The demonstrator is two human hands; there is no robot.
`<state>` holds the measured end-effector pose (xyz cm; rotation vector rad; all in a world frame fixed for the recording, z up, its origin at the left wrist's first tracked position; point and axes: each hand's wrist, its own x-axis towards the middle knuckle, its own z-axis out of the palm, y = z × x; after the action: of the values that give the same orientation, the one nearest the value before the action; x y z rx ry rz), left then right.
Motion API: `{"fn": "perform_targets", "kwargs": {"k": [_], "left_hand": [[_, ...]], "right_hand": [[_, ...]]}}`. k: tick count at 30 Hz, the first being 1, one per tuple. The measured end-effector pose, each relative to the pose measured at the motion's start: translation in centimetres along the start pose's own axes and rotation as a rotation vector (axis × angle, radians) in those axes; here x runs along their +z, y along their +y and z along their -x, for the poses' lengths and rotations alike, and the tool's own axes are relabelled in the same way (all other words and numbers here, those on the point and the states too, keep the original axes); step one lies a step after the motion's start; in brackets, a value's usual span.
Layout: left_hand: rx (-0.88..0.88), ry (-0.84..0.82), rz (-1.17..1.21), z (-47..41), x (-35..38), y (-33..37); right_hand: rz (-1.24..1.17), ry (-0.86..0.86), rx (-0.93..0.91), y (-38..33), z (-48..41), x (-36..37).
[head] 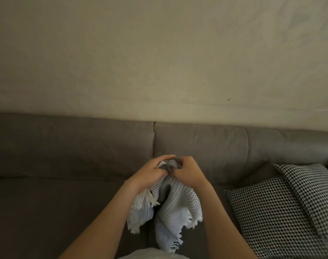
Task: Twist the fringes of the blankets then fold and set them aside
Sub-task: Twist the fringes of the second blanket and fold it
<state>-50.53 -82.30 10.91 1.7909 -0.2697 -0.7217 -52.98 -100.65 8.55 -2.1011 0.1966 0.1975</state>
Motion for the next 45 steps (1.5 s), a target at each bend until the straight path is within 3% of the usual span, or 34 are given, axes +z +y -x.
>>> {"fn": "perform_targets", "kwargs": {"k": [6, 13, 16, 22, 27, 31, 39, 41, 45], "left_hand": [[-0.007, -0.024, -0.380, -0.5, -1.0, 0.2], [-0.002, 0.369, -0.483, -0.9, -0.8, -0.6], [-0.044, 0.516, -0.423, -1.0, -1.0, -0.7], [-0.166, 0.715, -0.292, -1.5, -1.9, -1.6], [-0.143, 0.736, -0.196, -1.6, -2.0, -2.6], [-0.252, 0.675, -0.041, -1.7, -2.2, -3.1], [-0.340, 0.618, 0.566, -1.6, -3.1, -4.0], [-0.330, 0.585, 0.642, -1.2, -3.0, -3.0], [-0.275, 0.445, 0.656, -0.6, -1.2, -0.7]], "right_hand": [[-0.120, -0.046, -0.085, -2.4, 2.8, -1.4], [0.343, -0.208, 0.069, 0.2, 2.0, -2.1], [0.409, -0.274, 0.096, 1.4, 2.4, -2.8], [0.303, -0.351, 0.139, 2.4, 3.6, -4.7], [-0.091, -0.382, 0.070, 0.9, 4.4, -4.9], [-0.333, -0.085, 0.035, -1.1, 3.8, -4.3], [-0.199, 0.606, 0.096, -1.8, 2.2, -5.2], [-0.069, 0.567, 0.062, -2.6, 2.3, -4.6], [0.081, 0.309, -0.045, -3.4, 1.9, -1.7]]}}
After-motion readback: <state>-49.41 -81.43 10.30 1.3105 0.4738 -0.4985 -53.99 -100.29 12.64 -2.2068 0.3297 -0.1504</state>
